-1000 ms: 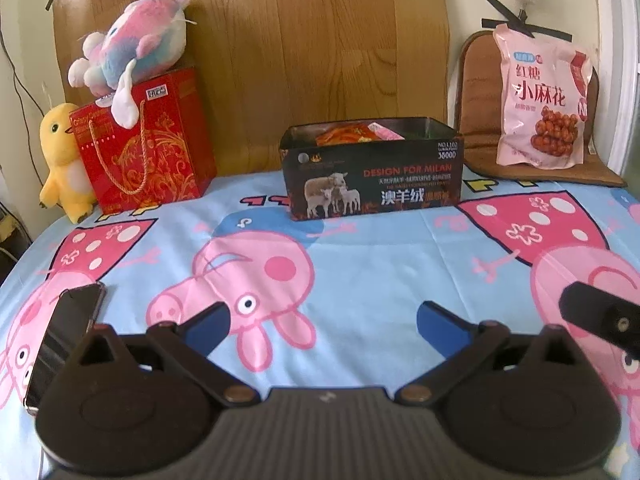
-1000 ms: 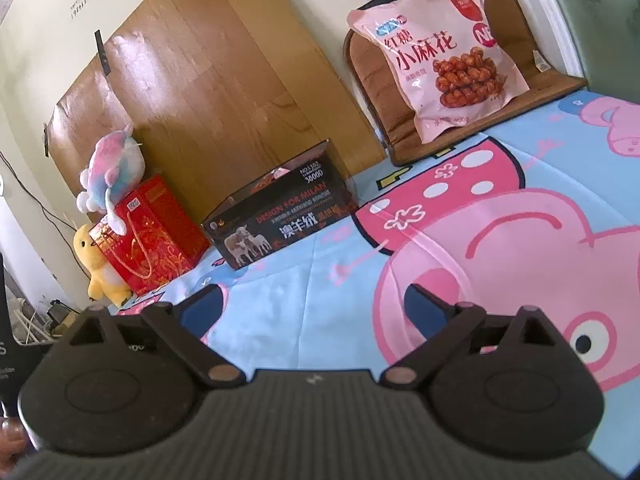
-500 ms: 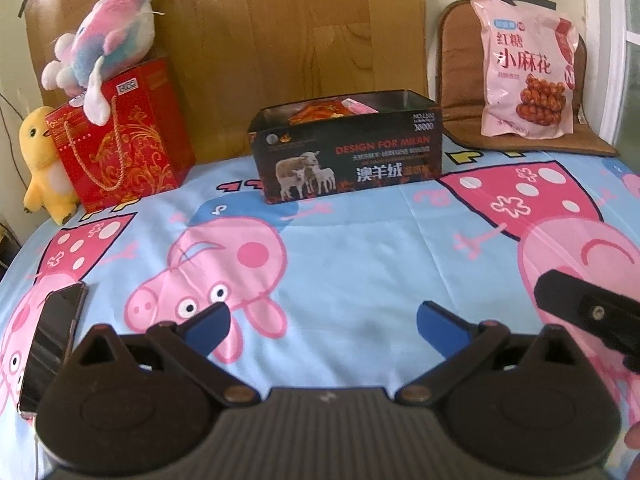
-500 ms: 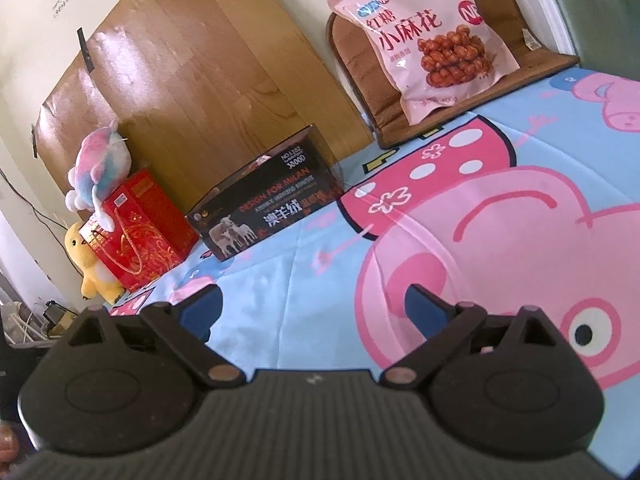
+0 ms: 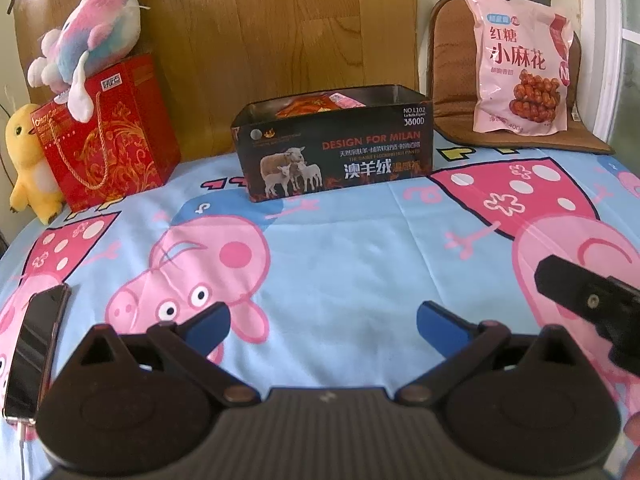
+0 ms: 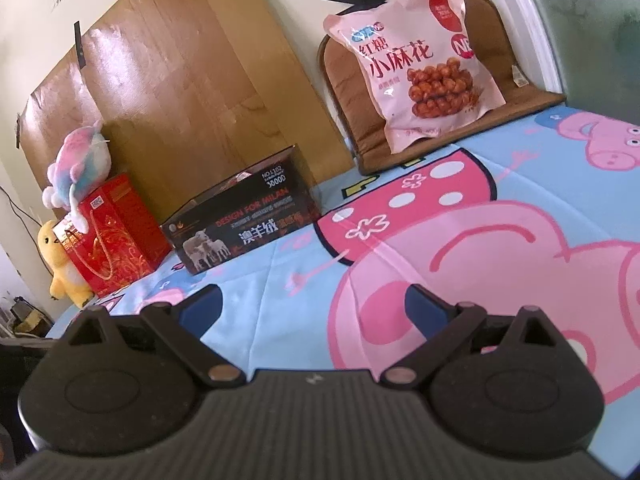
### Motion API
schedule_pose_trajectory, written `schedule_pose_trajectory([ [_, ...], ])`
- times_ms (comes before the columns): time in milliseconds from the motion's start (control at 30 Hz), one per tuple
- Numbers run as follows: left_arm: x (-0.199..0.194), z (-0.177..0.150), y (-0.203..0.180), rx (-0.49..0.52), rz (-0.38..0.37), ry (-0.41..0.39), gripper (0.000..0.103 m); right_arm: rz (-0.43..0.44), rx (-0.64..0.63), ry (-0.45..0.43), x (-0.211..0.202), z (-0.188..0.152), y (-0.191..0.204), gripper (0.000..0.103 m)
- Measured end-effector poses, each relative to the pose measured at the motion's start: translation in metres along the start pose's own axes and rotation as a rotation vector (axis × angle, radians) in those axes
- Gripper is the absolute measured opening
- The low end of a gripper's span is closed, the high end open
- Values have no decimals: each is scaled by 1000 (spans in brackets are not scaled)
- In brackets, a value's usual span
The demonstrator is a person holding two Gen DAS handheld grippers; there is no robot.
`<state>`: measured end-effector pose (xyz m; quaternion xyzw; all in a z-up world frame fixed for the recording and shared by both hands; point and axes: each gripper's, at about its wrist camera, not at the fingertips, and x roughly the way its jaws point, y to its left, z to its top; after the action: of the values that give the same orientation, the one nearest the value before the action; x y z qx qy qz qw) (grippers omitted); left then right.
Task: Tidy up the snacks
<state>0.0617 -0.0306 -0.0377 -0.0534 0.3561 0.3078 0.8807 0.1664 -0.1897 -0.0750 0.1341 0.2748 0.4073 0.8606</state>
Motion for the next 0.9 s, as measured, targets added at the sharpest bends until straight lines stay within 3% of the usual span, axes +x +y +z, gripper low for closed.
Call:
schedule_pose_trajectory([
  [900,13,-6,37,-88,-42,0,103,-23,-111,13,14,-9,31,99],
])
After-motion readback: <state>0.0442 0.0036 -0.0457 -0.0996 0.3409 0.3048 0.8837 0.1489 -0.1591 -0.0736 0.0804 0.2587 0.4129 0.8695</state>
